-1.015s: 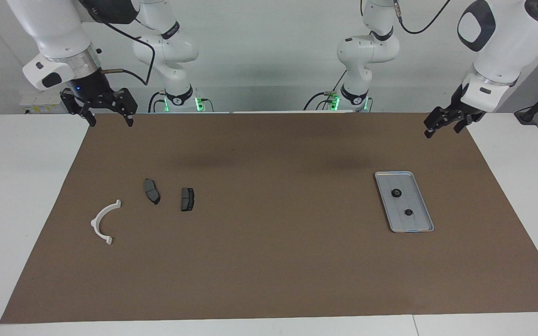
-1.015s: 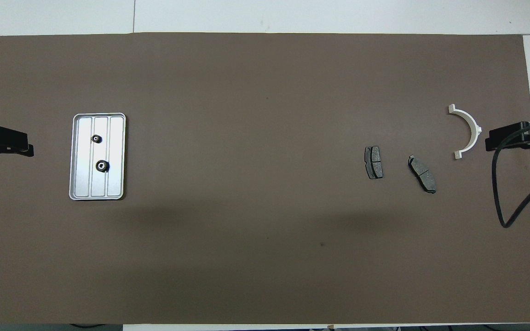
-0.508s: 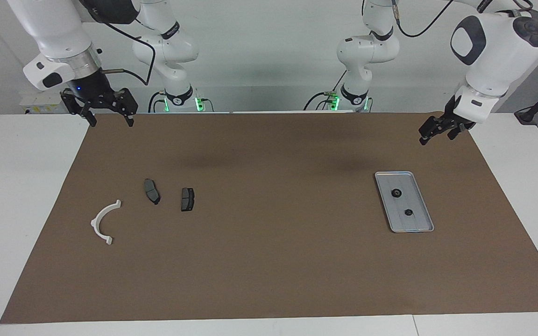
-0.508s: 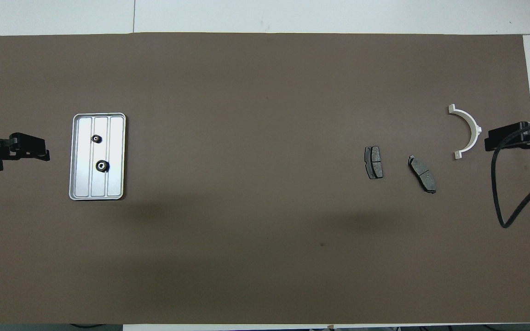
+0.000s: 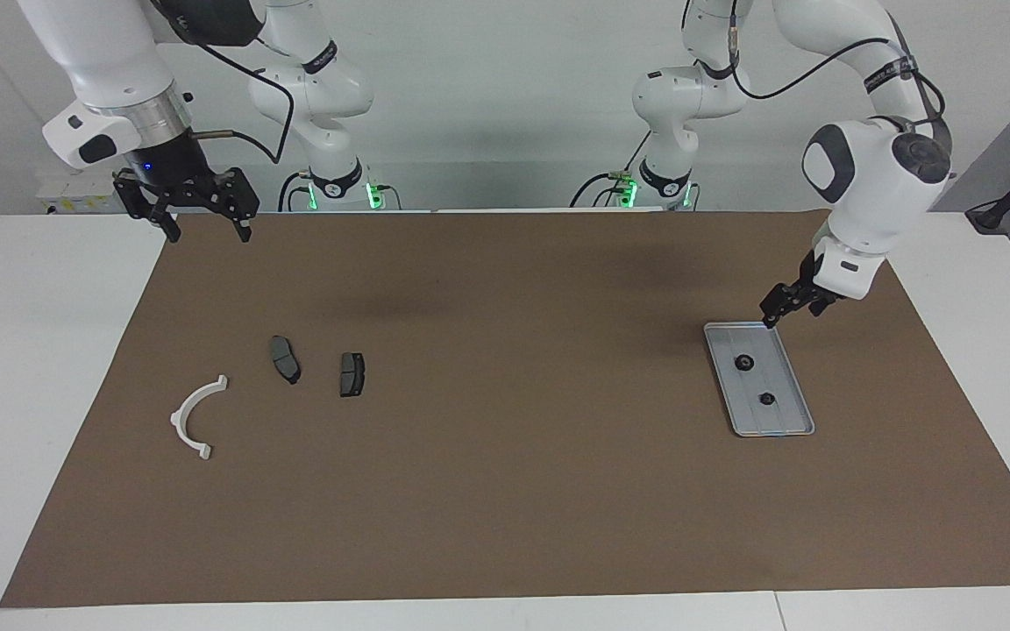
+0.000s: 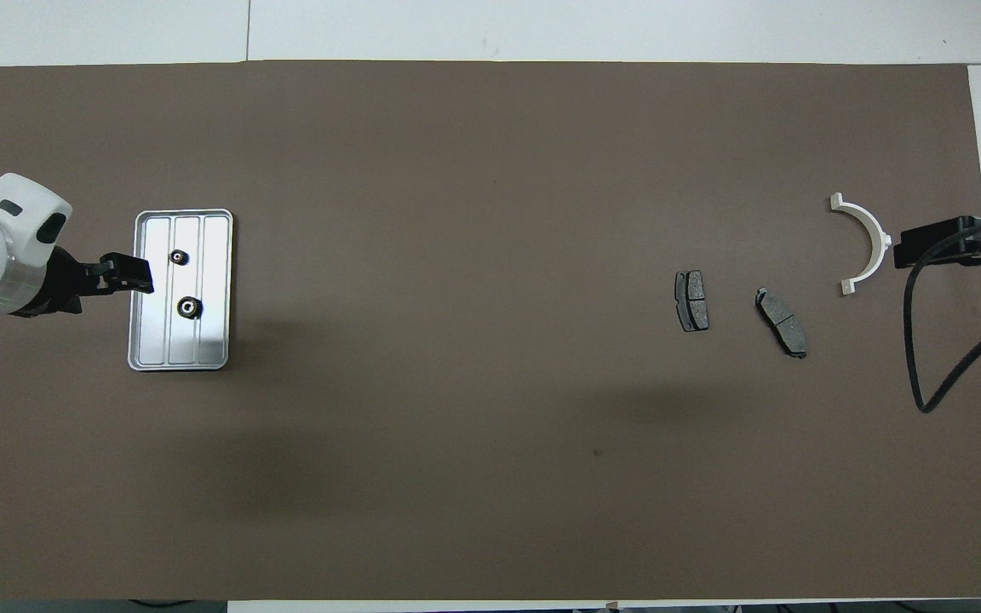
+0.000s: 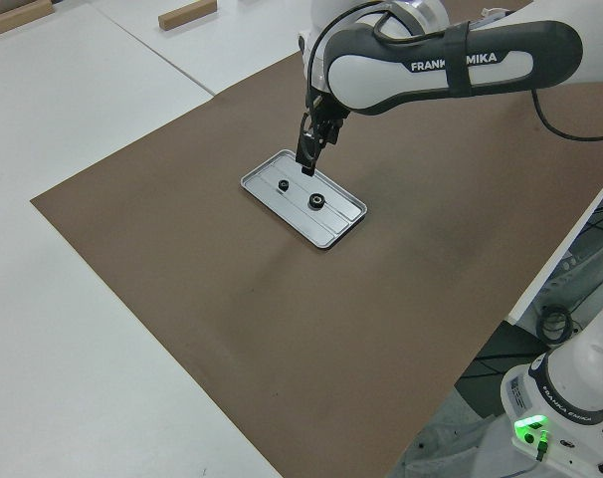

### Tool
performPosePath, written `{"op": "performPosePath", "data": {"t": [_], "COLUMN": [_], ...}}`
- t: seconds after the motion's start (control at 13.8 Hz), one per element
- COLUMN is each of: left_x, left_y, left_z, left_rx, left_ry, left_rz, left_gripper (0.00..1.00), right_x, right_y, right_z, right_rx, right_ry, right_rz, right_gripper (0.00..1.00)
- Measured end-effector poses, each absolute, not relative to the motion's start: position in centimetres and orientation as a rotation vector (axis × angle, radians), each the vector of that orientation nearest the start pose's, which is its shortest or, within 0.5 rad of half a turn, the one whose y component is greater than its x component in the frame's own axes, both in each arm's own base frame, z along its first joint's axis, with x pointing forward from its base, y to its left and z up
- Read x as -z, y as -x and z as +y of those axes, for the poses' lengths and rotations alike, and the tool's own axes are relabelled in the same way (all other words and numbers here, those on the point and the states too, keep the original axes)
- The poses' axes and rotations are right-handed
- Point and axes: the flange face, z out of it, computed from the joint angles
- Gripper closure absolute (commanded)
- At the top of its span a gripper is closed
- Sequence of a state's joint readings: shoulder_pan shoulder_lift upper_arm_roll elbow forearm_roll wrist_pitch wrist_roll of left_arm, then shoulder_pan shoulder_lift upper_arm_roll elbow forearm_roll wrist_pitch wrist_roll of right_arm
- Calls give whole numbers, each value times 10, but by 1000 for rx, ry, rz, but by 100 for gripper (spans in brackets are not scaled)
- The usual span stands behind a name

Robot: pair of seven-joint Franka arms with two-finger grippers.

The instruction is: Place bearing gear from tray to pile

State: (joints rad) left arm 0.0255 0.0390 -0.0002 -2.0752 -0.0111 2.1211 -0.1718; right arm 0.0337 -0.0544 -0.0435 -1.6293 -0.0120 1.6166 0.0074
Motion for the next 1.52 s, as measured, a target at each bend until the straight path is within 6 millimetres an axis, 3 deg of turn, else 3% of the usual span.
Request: {"op": "performPosePath", "data": {"t": [0.22, 0.44, 0.73, 1.16, 1.52], "left_x": [-363, -341, -319, -311, -306], "left_y": [-545, -549, -558, -563, -565], "left_z": [3, -6, -19, -12, -10], "left_rx": [-54, -70, -103, -108, -98], "left_ry": [3131, 3129, 3123, 3094, 3095], "left_rz": [-323, -331, -295, -270, -273], "left_gripper": [0, 2, 15, 27, 29], "right_x": [-623, -620, -613, -605, -606], "right_y": [-542, -542, -541, -540, -540], "right_z": [-8, -15, -21, -33, -39], "right_rx": [47, 36, 13, -8, 5], "right_ry": [3151, 3150, 3150, 3150, 3150], "right_rz": [29, 43, 59, 61, 58], "right_gripper": [0, 0, 0, 0, 0]}}
